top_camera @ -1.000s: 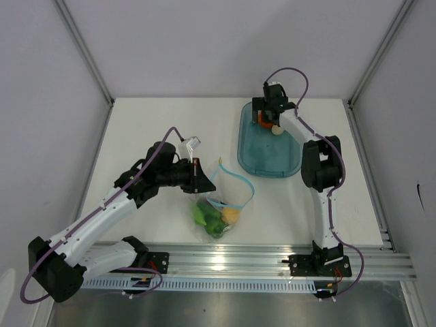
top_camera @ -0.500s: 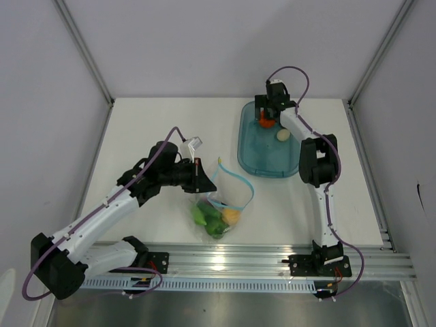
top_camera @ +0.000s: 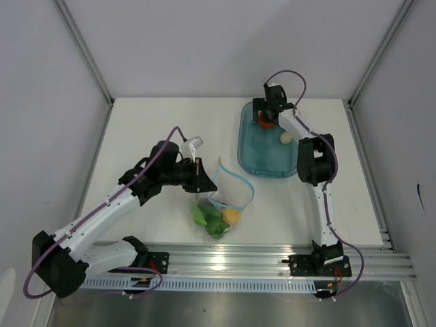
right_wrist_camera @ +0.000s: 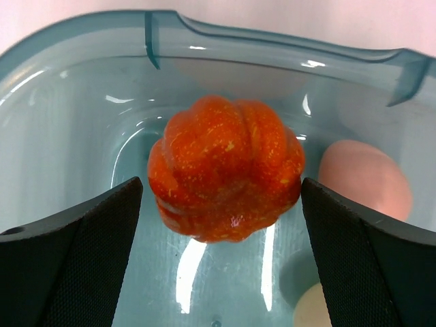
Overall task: Place the food in the zip-top bag and seal the zipper
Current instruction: Pick up the fake vegetable from the bin.
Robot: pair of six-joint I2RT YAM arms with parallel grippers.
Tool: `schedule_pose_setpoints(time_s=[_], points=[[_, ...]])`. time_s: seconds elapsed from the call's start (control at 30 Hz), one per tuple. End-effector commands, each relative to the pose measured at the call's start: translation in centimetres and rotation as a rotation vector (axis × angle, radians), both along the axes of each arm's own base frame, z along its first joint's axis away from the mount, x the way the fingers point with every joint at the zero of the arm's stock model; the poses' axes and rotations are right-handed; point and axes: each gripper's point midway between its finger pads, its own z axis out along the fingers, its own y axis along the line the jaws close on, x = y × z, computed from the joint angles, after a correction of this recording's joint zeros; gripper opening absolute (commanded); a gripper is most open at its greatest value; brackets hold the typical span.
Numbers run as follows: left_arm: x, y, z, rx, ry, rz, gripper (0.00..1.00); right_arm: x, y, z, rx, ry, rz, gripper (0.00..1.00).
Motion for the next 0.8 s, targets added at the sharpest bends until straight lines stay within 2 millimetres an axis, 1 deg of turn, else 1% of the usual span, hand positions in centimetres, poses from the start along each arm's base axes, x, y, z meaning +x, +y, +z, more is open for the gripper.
schedule_pose_setpoints(time_s=[0.0,0.33,0.47,0.57,0.63,0.73,0.77], points=[[0.3,-0.4,1.0,-0.028,-0.028,-0.017,0.01,1.1,0.5,0.3,0.040,-0.027,0.000,0.99],[0.2,-0.1,0.8,-0.024,-0.023,-0.009,0.01,2.3,0.3,0.2,0.048,-0.065,-0.016,0.99],[0.2,-0.2,0.8,-0.024,-0.022,-0.010,0.01,2.5,0.4,-0.3,0.056,-0.061,-0.022,0.95],[0.2,-0.2,0.6,-0.021,-0.018,-0.010,0.01,2.5,0.6,-0.9,0.060,-0.054,-0.011,0.95],[0.1,-0.2,0.7,-0.020,-0.019,-0.013,0.01,2.6,0.7,-0.9,0.063,-0.058,-0.006,0.95],[0.1,-0.1,0.7,-0.018,-0.020,-0.009,0.01,2.7,0.8,-0.9,0.070,-0.063,-0.009,0.91],[0.2,-0.1,0.6,-0.018,-0.019,-0.007,0.01,2.7,1.0,-0.8,0.074,-0.065,-0.006,0.82]])
